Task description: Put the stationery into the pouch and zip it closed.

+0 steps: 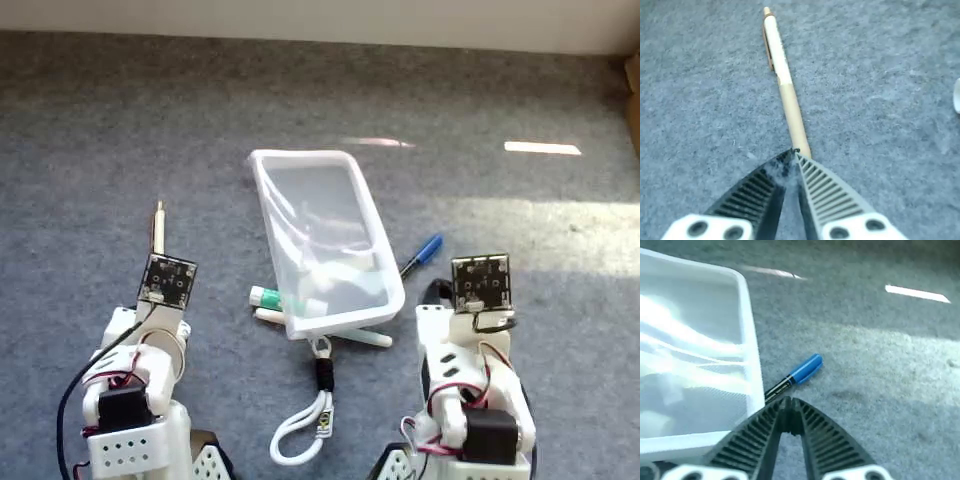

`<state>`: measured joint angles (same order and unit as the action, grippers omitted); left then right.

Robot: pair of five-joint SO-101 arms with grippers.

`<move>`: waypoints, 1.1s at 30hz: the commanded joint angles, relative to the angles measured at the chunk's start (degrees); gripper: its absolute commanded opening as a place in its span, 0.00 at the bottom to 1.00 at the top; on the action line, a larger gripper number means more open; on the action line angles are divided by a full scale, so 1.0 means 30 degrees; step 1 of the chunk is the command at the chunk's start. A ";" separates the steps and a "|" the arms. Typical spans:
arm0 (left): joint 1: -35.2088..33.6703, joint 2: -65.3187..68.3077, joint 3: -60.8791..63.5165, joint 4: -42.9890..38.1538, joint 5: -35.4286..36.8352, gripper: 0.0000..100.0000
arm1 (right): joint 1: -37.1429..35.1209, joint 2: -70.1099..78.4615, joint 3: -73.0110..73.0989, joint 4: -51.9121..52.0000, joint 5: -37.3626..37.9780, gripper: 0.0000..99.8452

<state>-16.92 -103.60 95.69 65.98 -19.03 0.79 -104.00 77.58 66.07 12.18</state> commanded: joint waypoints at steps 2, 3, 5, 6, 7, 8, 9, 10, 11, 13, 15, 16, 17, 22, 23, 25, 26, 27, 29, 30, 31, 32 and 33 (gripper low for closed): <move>-0.1099 -0.0161 -0.1187 -0.0322 0.0293 0.10 | -0.3443 0.3033 -0.4557 0.2125 0.0264 0.01; -0.1128 -0.0161 -0.1158 -0.0322 0.0791 0.13 | -0.4293 0.3912 -0.5143 0.2447 0.0264 0.01; -0.1158 -0.0161 -0.1187 -0.0293 0.1641 0.17 | -0.6110 0.5612 -0.5993 0.2886 0.0264 0.02; -0.1158 -0.0161 -0.1216 -0.0234 0.1788 0.19 | -0.6989 0.6462 -0.6315 0.3062 0.0205 0.02; -0.1158 -0.0161 -0.1216 -0.0234 0.1788 0.19 | -0.7868 0.7253 -0.6579 0.3121 0.0147 0.02; -0.1158 -0.0161 -0.1216 -0.0234 0.1788 0.19 | -0.8718 0.8015 -0.6755 0.3150 0.0147 0.02; -0.1187 -0.0161 -0.1216 -0.0234 0.1788 0.19 | -0.9626 0.8747 -0.6842 0.3150 0.0117 0.03; -0.1392 -0.0161 -0.1216 -0.0234 0.1788 0.19 | -1.0418 0.9480 -0.6755 0.3121 0.0059 0.05; -0.1685 -0.0161 -0.1216 -0.0293 0.1817 0.19 | -1.1121 1.0183 -0.6725 0.3033 -0.0410 0.07; -0.2125 -0.0161 -0.1245 -0.0352 0.1817 0.19 | -1.2205 1.1590 -0.6725 0.3004 -0.1875 0.12; -0.2212 -0.0161 -0.1187 -0.0586 0.1817 0.19 | -1.2967 1.3026 -0.6725 0.2505 -0.2989 0.14; -0.2212 -0.0161 -0.1158 -0.0615 0.1817 0.19 | -1.3319 1.3788 -0.6696 0.2095 -0.3341 0.15; -0.2183 -0.0161 -0.1158 -0.0615 0.1817 0.19 | -1.3641 1.4579 -0.6579 0.1656 -0.3604 0.15; -0.2183 -0.0161 -0.1128 -0.0615 0.1817 0.19 | -1.4960 1.8154 -0.5524 -0.1011 -0.4484 0.15; -0.2183 -0.0161 -0.1128 -0.0615 0.1817 0.19 | -1.4989 1.8799 -0.5377 -0.1538 -0.4659 0.15; -0.2183 -0.0161 -0.1099 -0.0615 0.1788 0.19 | -1.4960 1.9824 -0.5055 -0.2388 -0.5040 0.15; -0.2183 -0.0161 -0.1099 -0.0615 0.1788 0.19 | -1.4960 2.0234 -0.4996 -0.2593 -0.5158 0.15; -0.2183 -0.0161 -0.1099 -0.0615 0.1788 0.19 | -1.4989 2.0586 -0.4908 -0.2652 -0.5275 0.15; -0.2183 -0.0161 -0.1099 -0.0615 0.1788 0.19 | -1.5018 2.1084 -0.4908 -0.2652 -0.5656 0.15; -0.2183 -0.0161 -0.1099 -0.0615 0.1788 0.19 | -1.5018 2.1289 -0.4908 -0.2711 -0.5832 0.15; -0.2183 -0.0161 -0.1099 -0.0615 0.1788 0.19 | -1.5018 2.1553 -0.4908 -0.2740 -0.5949 0.15; -0.2183 -0.0161 -0.1099 -0.0615 0.1788 0.19 | -1.5018 2.1700 -0.4908 -0.2769 -0.6066 0.14; -0.2183 -0.0161 -0.1099 -0.0615 0.1788 0.19 | -1.5165 2.1875 -0.4879 -0.2769 -0.6066 0.14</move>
<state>-22.99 -103.60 95.25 65.10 -14.20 -43.69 -39.21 63.08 58.51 -4.97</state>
